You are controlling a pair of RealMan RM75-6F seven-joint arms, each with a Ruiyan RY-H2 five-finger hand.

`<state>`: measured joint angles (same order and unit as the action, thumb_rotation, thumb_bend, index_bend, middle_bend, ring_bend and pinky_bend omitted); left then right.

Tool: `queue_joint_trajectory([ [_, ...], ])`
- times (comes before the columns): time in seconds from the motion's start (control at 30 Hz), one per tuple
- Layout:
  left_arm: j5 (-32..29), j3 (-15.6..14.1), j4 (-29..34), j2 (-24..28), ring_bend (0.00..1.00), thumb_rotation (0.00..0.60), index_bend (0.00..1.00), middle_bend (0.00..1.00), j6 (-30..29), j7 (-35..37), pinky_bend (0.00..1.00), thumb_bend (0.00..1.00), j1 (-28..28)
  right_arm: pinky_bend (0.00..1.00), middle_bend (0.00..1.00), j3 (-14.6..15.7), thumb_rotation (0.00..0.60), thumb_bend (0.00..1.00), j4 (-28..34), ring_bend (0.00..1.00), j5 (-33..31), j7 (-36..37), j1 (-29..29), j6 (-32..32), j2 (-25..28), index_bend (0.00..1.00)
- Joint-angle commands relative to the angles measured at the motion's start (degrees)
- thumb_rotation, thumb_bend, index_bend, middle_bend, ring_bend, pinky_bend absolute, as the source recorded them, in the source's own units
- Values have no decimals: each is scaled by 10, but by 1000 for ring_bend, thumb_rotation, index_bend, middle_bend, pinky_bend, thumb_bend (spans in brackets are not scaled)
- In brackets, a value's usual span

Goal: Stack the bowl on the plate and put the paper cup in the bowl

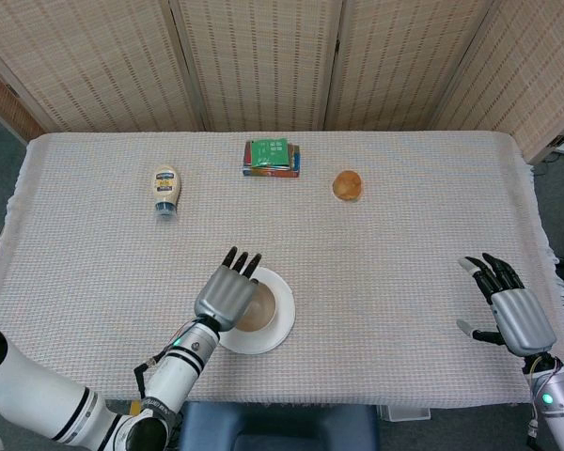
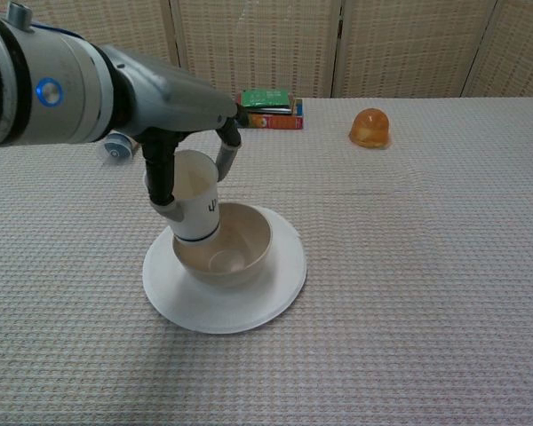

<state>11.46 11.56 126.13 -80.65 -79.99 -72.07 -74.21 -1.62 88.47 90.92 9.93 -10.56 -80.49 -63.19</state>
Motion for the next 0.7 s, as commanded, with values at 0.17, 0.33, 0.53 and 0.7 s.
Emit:
queue_joint_trajectory([
  [0.17, 5, -3, -43, -25, 0, 600, 471, 41, 34, 17, 57, 222, -14, 77, 107, -1, 600, 171, -2, 6, -1, 2, 0, -1, 0, 91],
  [0.33, 8, -10, -63, -34, 0, 600, 472, 43, 52, 29, 57, 222, -17, 77, 107, -1, 600, 171, -2, 6, 1, 4, 0, -4, 0, 91],
  [0.53, 10, -24, -90, -46, 0, 600, 470, 43, 76, 43, 57, 221, -17, 77, 107, -1, 600, 171, -3, 6, 1, 9, 3, -9, 2, 91],
  [0.7, 14, -35, -114, -55, 0, 600, 471, 43, 101, 58, 57, 222, -15, 77, 107, 1, 600, 171, -3, 6, 5, 9, 4, -12, 3, 91],
])
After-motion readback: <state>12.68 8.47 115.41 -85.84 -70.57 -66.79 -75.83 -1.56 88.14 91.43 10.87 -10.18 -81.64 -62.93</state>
